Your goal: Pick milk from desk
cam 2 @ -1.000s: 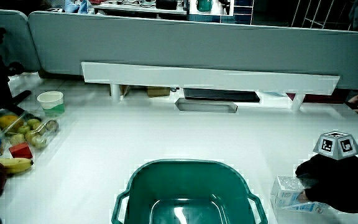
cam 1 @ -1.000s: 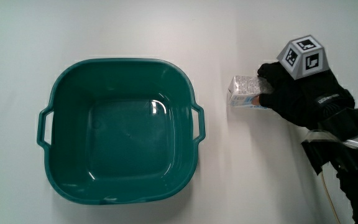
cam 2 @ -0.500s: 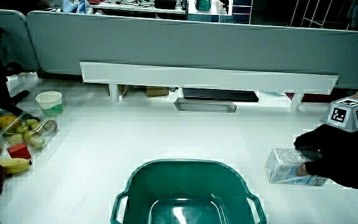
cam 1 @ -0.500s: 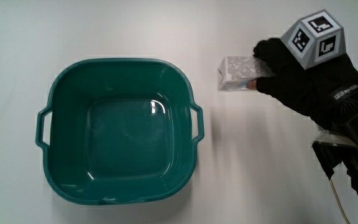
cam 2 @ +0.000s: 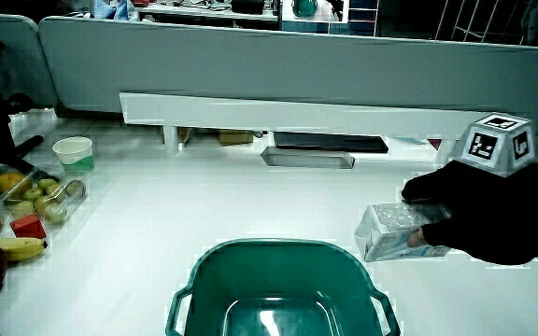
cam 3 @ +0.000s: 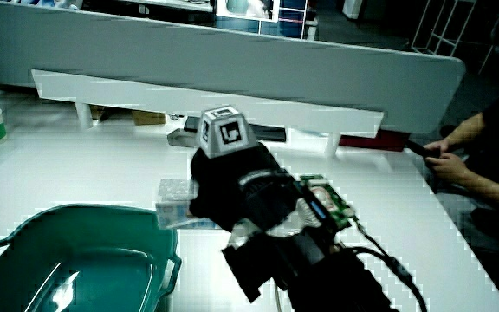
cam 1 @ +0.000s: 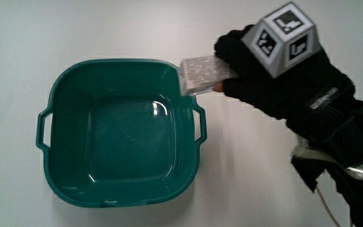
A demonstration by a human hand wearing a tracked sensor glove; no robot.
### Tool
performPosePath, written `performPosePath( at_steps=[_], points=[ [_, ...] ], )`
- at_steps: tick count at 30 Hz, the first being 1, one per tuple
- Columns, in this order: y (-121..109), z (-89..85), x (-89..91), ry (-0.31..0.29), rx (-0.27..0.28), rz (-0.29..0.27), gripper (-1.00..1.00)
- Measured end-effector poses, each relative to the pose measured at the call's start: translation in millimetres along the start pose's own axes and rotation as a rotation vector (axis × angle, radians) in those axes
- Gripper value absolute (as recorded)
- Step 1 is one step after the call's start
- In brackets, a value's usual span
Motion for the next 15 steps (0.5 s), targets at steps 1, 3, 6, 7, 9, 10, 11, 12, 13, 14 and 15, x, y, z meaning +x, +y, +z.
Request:
performPosePath(
  at_steps=[1,3,6,7,9,10,11,12,13,14,15],
  points=[
    [-1,1.1,-1.2,-0.009,0.003,0.003,1.00],
    [-2,2.0,-1.4,-0.015,0.006,0.004,1.00],
    [-8,9.2,-1.4,-0.008,0.026,0.022,1.00],
    [-12,14.4,-3.0,-0.010,0.053,0.026,1.00],
    [-16,20.8,-2.7,-0.009,0.067,0.031,1.00],
    [-20,25.7,-4.2,-0.009,0.071,0.042,1.00],
    [-23,30.3,-4.9,-0.027,0.091,0.032,1.00],
    [-27,34.7,-6.0,-0.014,0.097,0.047,1.00],
    [-31,39.7,-7.7,-0.026,0.118,0.041,1.00],
    [-37,45.9,-10.7,-0.040,0.139,0.046,1.00],
    [-41,51.2,-13.3,-0.048,0.158,0.047,1.00]
  ],
)
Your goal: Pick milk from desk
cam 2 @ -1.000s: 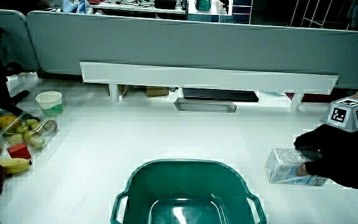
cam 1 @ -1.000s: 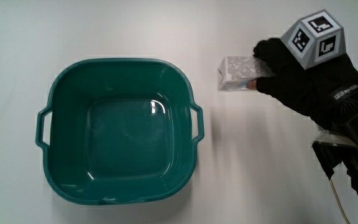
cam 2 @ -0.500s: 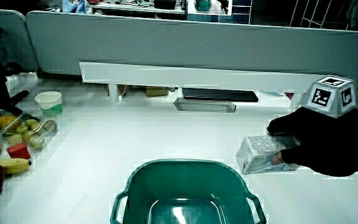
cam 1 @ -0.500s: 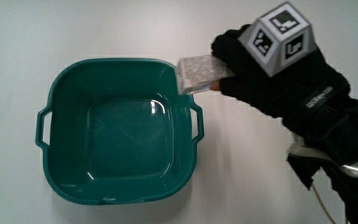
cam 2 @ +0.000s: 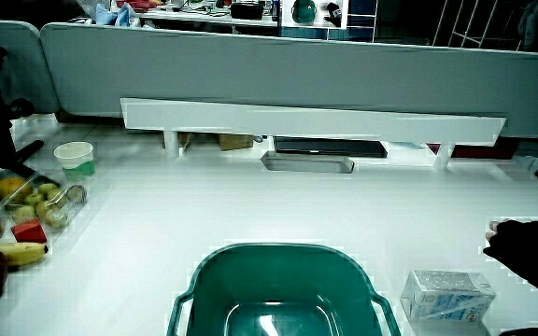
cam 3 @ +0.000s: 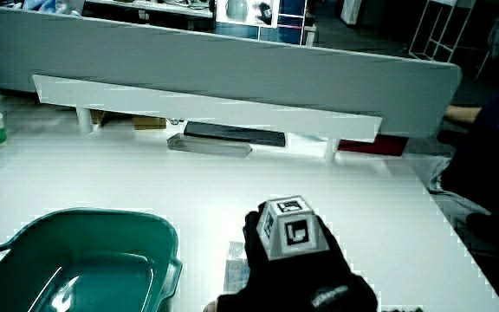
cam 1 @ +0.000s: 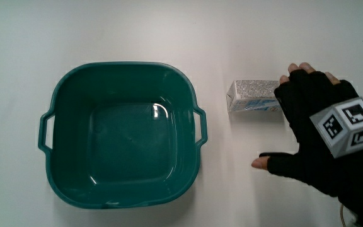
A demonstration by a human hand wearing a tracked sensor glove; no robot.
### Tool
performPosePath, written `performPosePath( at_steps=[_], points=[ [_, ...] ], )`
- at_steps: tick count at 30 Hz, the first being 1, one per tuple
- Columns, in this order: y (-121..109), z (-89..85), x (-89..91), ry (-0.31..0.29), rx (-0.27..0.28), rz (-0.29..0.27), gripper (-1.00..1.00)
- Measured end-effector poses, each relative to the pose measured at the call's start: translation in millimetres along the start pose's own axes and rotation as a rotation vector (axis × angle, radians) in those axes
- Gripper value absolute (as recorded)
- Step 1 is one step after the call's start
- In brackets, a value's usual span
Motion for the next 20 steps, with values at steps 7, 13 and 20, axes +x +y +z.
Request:
performPosePath(
  at_steps=[7,13,20],
  points=[
    [-19,35.1,-22.2,-0.029,0.084,0.044,1.00],
    [-27,51.3,-45.1,0.002,0.123,0.128,1.00],
    [-35,69.3,-77.8,-0.068,0.193,0.175,1.00]
  ],
)
